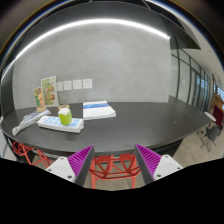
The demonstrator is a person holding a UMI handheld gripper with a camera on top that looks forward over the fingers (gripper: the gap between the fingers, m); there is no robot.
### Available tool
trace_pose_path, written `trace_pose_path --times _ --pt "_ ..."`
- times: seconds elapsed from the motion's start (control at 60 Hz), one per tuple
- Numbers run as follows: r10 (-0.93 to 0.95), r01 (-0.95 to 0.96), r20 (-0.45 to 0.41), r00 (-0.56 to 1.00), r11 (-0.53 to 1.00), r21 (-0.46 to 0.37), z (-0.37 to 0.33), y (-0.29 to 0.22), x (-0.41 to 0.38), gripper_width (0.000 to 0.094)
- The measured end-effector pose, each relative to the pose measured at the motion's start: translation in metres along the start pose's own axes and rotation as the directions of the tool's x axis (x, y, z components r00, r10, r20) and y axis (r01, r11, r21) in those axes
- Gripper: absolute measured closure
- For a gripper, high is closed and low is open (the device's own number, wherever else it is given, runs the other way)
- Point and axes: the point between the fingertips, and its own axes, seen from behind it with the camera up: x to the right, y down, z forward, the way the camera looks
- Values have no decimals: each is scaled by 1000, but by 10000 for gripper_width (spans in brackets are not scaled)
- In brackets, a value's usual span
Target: Unplug charger
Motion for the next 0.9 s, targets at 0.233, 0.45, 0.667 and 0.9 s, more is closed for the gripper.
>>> trace_pose_path --times 0.233,0.45,0.667,0.9 --pt "-28 28 -42 999 1000 -15 22 -14 -3 110" --pt "-36 36 0 999 999 -39 64 -21 -81 111" --pt "-52 56 105 993 998 -37 131 -28 -197 110" --pt "-35 36 62 997 999 -14 211 -51 -245 112"
